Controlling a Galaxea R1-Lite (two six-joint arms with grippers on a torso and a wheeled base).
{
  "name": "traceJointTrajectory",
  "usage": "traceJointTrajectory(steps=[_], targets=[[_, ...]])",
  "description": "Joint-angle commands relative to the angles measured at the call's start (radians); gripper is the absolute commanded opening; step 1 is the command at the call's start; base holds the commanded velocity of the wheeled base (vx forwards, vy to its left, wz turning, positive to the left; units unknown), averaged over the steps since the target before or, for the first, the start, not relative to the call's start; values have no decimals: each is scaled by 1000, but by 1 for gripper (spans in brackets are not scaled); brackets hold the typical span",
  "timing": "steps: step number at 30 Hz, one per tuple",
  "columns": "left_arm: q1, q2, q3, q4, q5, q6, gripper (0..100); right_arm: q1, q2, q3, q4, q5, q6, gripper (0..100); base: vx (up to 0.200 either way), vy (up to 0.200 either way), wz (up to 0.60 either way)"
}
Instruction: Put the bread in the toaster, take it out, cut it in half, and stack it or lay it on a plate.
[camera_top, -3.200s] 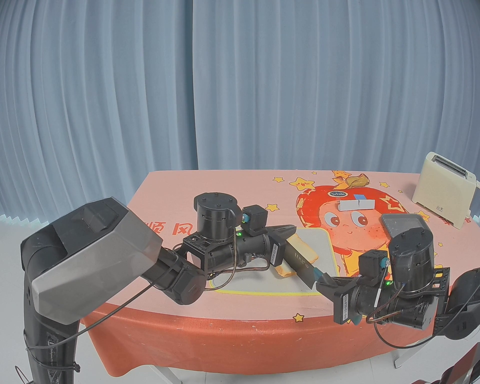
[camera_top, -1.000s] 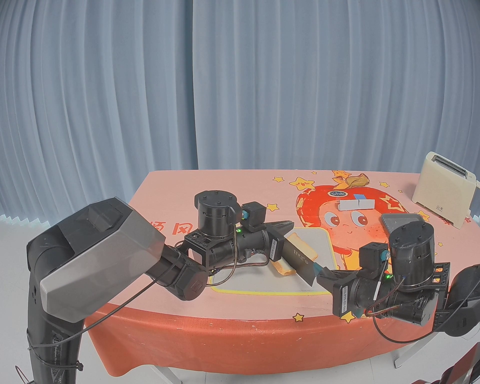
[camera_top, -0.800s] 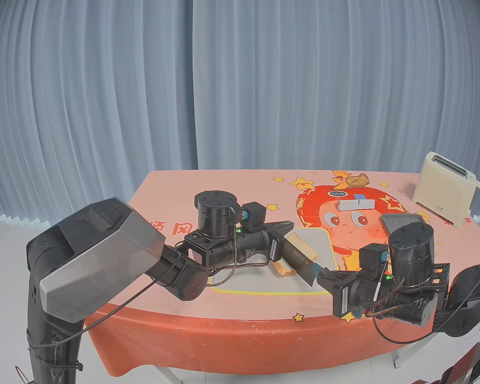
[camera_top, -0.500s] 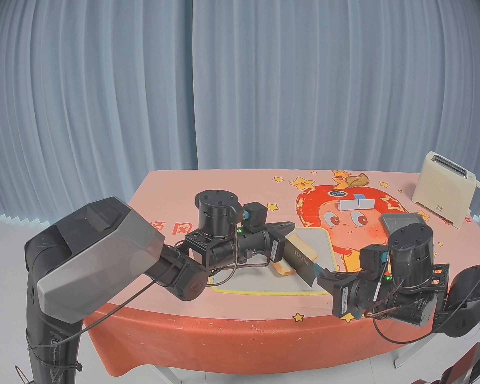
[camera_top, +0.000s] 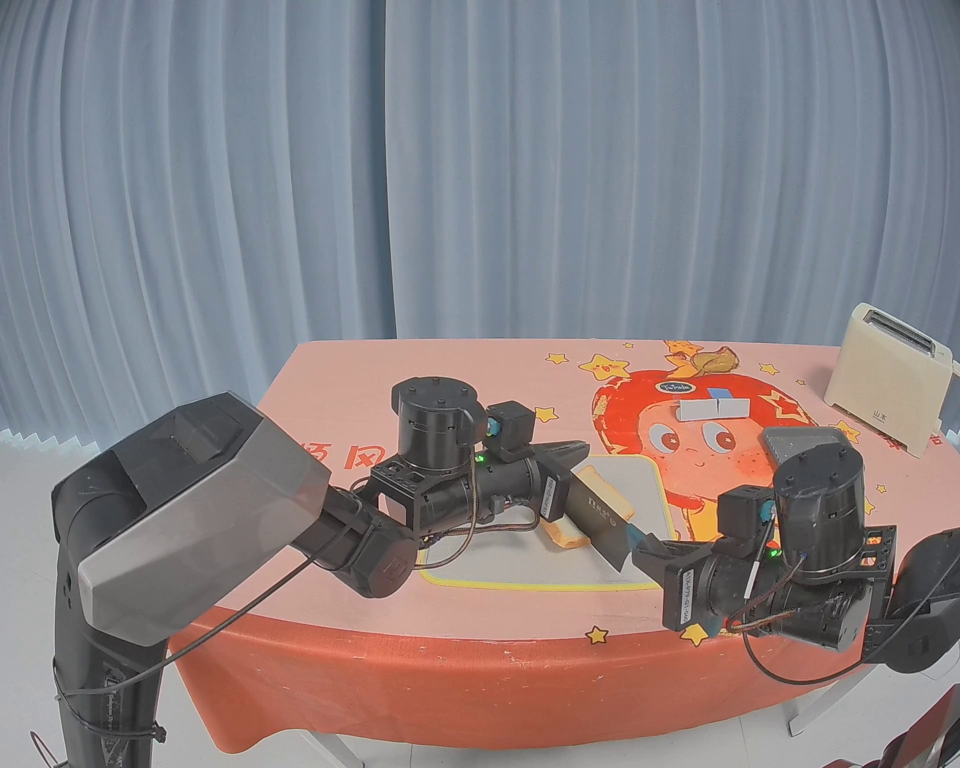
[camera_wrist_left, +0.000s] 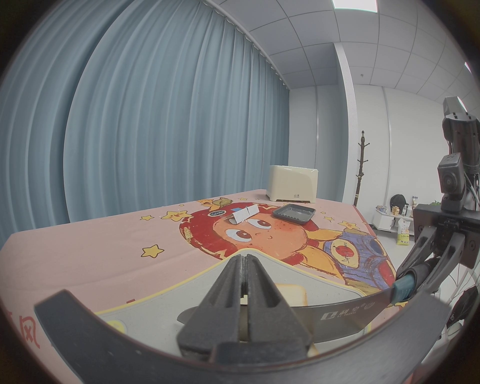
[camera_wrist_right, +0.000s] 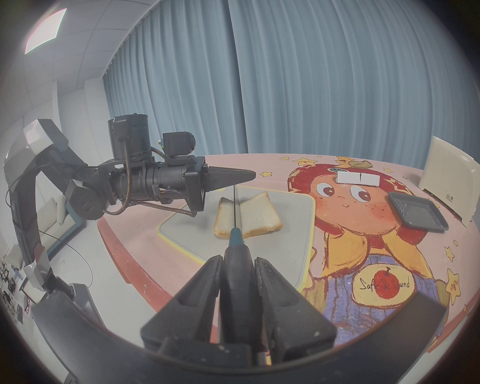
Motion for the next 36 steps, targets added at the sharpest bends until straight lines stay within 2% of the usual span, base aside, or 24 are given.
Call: traceJointTrajectory(steps=[1,22,36], targets=[[1,9,-5,-3,0,-1,0,0,0,-6,-4,1,0,0,0,0,0],[-5,-28,10,-10,0,-1,0,1,24,13,12,-6,8,0,0,0,0],[5,29,4,-7,0,-1,0,1,12,-30,-5,-6,14,0,0,0,0]])
